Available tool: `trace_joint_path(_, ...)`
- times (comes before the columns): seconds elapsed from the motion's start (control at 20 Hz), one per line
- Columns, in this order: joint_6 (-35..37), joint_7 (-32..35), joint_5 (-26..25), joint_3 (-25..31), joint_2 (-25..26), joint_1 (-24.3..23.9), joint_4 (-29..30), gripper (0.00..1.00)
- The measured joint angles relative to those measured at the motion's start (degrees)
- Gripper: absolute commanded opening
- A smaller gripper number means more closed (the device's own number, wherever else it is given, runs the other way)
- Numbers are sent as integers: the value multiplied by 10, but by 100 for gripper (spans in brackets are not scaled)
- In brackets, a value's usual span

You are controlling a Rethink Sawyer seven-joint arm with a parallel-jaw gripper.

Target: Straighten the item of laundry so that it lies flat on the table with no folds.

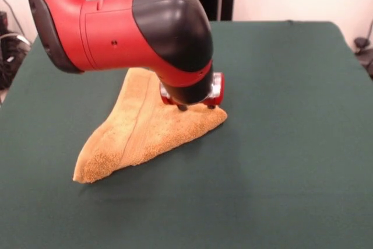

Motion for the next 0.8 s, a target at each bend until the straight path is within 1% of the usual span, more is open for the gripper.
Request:
trace_joint_path(0.5,36,0,-9,0,13,12,-31,100)
trace_joint_path(0.8,40,0,-9,0,14,13,-34,100)
